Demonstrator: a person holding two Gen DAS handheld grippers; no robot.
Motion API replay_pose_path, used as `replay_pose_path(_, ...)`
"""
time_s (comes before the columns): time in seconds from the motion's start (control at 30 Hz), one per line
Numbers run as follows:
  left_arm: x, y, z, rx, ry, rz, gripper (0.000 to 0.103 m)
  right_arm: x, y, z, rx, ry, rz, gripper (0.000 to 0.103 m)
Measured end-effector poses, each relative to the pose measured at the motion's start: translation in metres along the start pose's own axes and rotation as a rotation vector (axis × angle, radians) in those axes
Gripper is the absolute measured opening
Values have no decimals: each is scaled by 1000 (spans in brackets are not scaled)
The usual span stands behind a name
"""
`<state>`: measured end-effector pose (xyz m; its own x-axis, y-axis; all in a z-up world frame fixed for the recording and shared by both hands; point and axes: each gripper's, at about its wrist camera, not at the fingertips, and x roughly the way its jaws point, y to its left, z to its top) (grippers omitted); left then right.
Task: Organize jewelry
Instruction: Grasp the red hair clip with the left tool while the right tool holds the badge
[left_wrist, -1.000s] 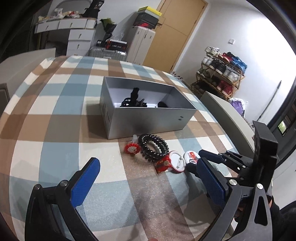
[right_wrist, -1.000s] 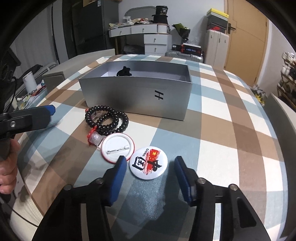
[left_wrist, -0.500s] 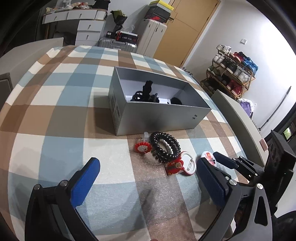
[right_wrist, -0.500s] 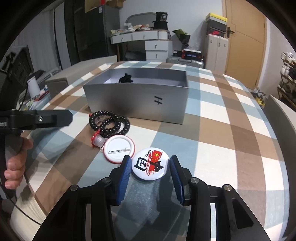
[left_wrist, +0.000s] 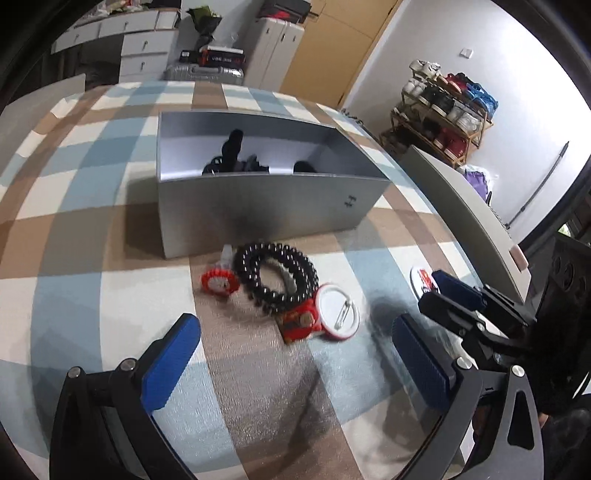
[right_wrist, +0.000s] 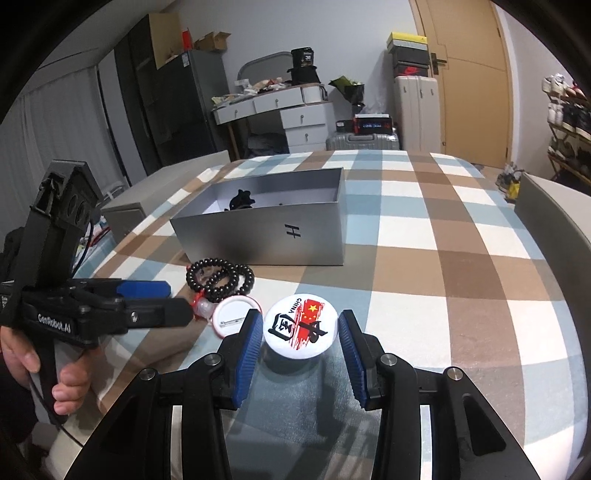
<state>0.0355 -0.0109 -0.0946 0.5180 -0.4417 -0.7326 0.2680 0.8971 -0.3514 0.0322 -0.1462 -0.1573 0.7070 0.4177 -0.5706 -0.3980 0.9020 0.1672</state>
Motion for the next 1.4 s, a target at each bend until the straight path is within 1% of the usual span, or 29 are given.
replay_pose_path(0.07,2,-3,0,17,18,14,75,-1,-1,-1,3,-5,2,41)
replay_pose_path(0.1,4,-4,0,28,27,22,68,-1,-1,-1,7,-7,5,41)
replay_pose_path(0.13,7,-6,0,44,39,26,54,-1,-2,-1,11,-8,7,41)
replay_pose_path(0.17,9,-8,-1,56,49,27,43,-1,-3,-1,13,-9,8,41)
replay_pose_path(0.23,13,-13,-1,74,54,38,34,-1,-4,-2,17,-9,9,41)
replay_pose_path(0.3,13,-14,-1,82,55,43,30,-1,-5,-2,19,-8,12,41)
replay_pose_path(0.33,14,-14,-1,83,56,44,23,-1,-5,-2,20,-8,13,41)
replay_pose_path(0.37,14,-14,-1,83,55,51,19,-1,-6,-2,21,-8,14,41)
replay_pose_path(0.4,14,-13,-1,80,56,54,18,-2,-6,-3,22,-8,15,41)
replay_pose_path(0.5,13,-9,1,51,59,35,17,-2,-6,-3,25,-7,15,41)
replay_pose_path(0.63,10,-11,0,50,54,44,17,-4,-7,-3,30,-11,14,41)
replay_pose_path(0.93,-6,-22,-2,96,37,45,17,-11,5,-2,-11,-9,27,41)
replay_pose_path(1.07,-16,-23,-1,104,10,50,17,-12,9,-1,-5,-1,33,41)
replay_pose_path(1.2,-26,-21,2,97,-22,53,17,-13,9,2,39,10,96,41)
replay_pose_path(1.27,-31,-20,6,94,-41,56,17,-16,11,5,49,6,112,41)
replay_pose_path(1.33,-35,-20,9,92,-55,64,17,-17,14,8,44,0,115,41)
replay_pose_path(1.4,-37,-20,15,93,-66,94,17,-20,19,14,27,-11,113,41)
